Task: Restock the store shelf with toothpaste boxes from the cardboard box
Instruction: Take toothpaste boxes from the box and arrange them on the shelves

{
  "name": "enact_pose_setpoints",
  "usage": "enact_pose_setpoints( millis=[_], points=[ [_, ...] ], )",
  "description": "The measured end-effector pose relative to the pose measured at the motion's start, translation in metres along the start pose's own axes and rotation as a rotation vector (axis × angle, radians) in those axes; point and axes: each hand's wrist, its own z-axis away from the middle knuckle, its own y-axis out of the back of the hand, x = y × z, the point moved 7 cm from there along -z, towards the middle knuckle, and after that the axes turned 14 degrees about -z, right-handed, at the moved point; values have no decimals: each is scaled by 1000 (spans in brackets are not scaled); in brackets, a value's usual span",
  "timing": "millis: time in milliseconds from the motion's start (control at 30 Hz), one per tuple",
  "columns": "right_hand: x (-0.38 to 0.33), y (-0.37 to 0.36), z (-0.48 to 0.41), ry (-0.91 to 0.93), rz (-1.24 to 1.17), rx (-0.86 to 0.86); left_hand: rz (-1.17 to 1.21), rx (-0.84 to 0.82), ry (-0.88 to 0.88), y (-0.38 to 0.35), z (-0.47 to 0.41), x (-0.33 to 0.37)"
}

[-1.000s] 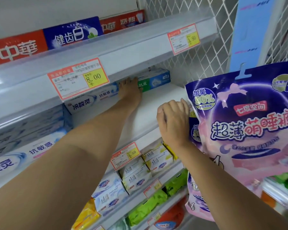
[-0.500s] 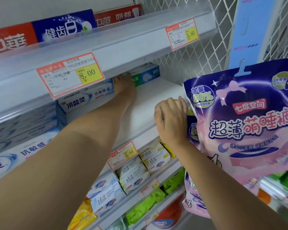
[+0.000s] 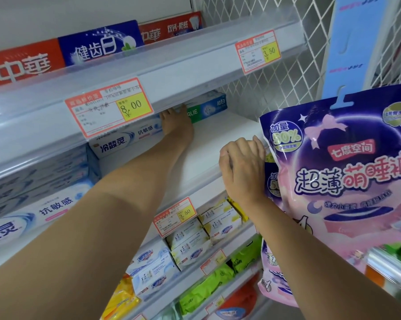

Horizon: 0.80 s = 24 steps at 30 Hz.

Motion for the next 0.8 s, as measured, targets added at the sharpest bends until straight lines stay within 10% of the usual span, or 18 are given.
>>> enact_pose_setpoints(
  millis=[367, 633, 800],
  points=[
    [-2, -1, 0, 13, -9, -9, 62, -3, -15, 14, 18, -2],
    [-6, 2, 0, -105, -17, -127, 250, -413, -44, 61, 135, -18],
    [-46, 27, 34, -111, -211, -73, 631, 74, -235, 111, 252, -56]
  ],
)
